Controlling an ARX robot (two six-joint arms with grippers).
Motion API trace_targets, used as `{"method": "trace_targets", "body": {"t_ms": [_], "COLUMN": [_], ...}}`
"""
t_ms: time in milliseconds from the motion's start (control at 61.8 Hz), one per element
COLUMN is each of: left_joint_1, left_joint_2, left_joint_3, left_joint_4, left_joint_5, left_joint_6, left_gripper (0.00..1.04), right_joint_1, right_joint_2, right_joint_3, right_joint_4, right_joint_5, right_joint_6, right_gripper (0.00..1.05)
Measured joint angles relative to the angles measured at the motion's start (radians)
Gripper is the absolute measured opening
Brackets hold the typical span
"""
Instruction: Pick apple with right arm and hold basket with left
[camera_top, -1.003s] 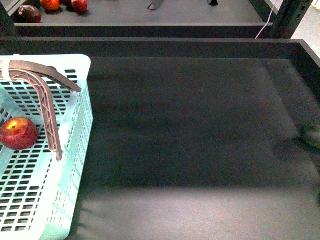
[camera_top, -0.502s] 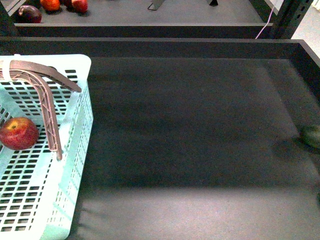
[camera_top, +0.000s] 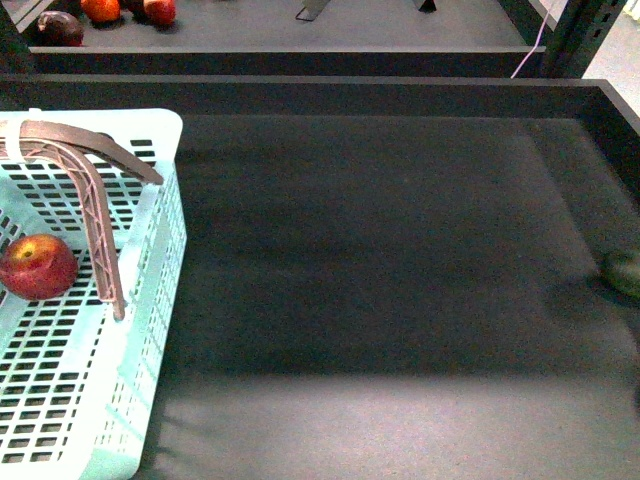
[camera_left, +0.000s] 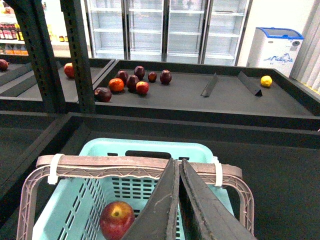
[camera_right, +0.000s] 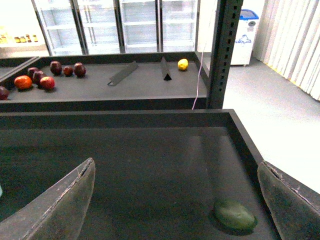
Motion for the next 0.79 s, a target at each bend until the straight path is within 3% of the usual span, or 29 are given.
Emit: {"method": "trace_targets", "body": {"t_ms": [437, 550, 793], "left_joint_1": [0.0, 0.0, 0.0], "left_joint_2": [-0.129, -0.265, -0.299], "left_joint_3": [0.0, 0.0, 0.0], "left_joint_4": [-0.13, -0.293, -0.305], "left_joint_5": [0.0, 0.0, 0.0], "left_joint_6": [0.0, 0.0, 0.0], "left_gripper": [0.03, 0.03, 0.03], "right_joint_1": [0.0, 0.0, 0.0], "right_joint_2": [0.0, 0.0, 0.0], "right_joint_3": [0.0, 0.0, 0.0], "right_joint_4": [0.0, 0.0, 0.0], "right_joint_5": [0.0, 0.0, 0.0], "right_joint_6": [0.0, 0.0, 0.0], "right_gripper": [0.96, 0.96, 0.96]}}
